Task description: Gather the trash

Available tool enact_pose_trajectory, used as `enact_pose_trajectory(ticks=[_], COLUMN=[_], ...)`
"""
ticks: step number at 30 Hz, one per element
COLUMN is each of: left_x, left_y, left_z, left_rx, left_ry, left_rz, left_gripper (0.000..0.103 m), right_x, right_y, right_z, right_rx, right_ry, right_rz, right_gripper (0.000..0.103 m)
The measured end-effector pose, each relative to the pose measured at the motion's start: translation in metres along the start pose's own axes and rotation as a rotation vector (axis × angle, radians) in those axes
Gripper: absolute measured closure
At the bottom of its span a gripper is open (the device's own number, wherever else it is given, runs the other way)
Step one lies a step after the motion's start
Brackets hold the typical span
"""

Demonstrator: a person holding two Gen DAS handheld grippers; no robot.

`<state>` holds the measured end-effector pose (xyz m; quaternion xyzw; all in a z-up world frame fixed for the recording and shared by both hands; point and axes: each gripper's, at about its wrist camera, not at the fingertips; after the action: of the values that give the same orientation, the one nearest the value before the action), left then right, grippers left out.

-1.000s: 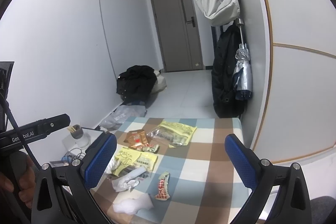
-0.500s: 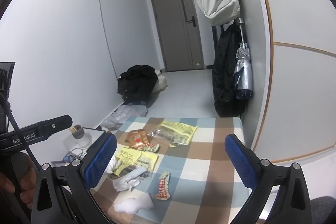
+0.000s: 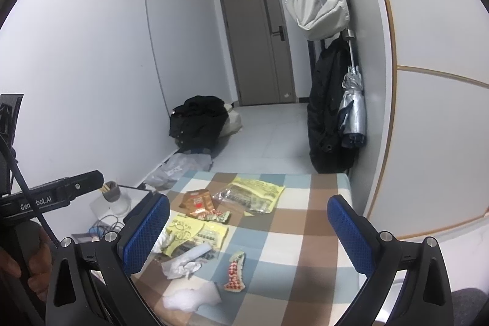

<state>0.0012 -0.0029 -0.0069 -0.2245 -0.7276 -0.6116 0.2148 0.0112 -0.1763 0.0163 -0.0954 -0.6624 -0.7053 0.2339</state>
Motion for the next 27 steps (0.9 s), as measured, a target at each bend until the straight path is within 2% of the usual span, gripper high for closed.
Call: enact_pose_trajectory(ticks=[16,20,27], left_x=[-0.006,-0.018,-0.056], left_y=[-0.001,0.001,0.001], left_z=[0.001,0.008,0.026], left_rx=[0.003,0.006,0.059], left_ry=[-0.015,-0.034,-0.105], left_rz=[0.017,0.055,0.198], left_gripper=[0.001,0.001,0.001], right_x=[-0.002,-0.01,-0.036], right_y=[0.0,-0.004,-0.012], right_z=[-0.001,-0.002,-0.01], right_rx=[0.001,-0.004,-0.047], right_ry=[0.001,0.003,0.028], right_rz=[0.008,0.032,0.127], right_gripper=[0.0,0.0,0.0])
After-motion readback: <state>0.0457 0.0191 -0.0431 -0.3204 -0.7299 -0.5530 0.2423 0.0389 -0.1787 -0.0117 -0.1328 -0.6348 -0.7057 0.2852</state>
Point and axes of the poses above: each gripper's, at about its wrist camera, not at the fingertips, and x roughly against the way its jaws point, z to its left, y to its top, and after that the axes turned 2 degrees about -y, right-handed
